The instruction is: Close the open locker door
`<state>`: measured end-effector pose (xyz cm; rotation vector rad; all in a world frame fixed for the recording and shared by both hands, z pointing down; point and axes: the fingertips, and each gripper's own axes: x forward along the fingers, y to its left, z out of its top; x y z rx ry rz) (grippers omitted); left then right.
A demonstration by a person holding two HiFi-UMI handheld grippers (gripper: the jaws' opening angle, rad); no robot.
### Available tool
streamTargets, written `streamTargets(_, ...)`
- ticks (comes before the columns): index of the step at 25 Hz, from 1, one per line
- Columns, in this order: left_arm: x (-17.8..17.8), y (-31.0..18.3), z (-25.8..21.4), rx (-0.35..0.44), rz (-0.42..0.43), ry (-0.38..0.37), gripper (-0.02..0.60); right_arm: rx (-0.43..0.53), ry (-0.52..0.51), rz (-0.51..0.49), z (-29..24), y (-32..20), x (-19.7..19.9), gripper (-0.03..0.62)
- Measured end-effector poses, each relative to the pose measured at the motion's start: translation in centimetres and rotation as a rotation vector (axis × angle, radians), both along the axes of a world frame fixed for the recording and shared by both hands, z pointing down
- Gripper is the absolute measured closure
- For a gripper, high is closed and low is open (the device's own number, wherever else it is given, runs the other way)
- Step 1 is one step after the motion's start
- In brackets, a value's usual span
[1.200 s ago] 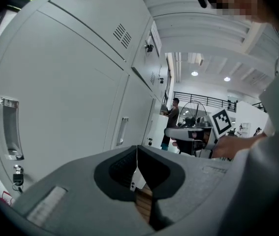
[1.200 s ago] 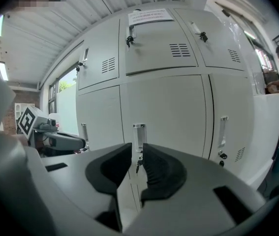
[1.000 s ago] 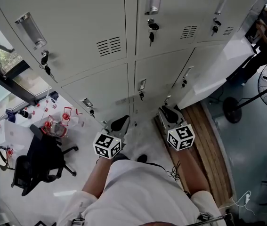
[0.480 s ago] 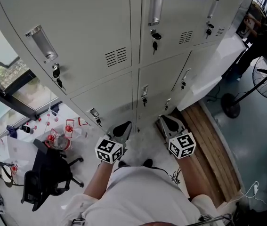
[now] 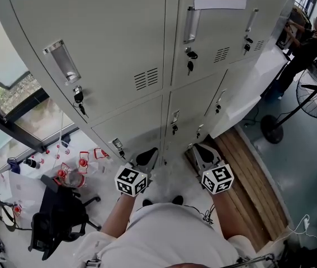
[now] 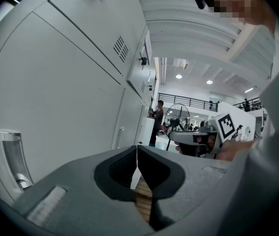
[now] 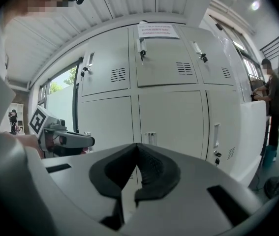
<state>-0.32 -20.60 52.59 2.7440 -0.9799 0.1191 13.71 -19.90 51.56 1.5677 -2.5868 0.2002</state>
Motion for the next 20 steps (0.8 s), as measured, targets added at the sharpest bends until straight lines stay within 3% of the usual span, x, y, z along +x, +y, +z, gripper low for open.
streamTargets(20, 0.73, 0.04, 0.17, -0.011, 0.017, 0.005, 0.566, -0.027, -0.058, 0.023, 0.3, -0.26, 0.47, 0.591)
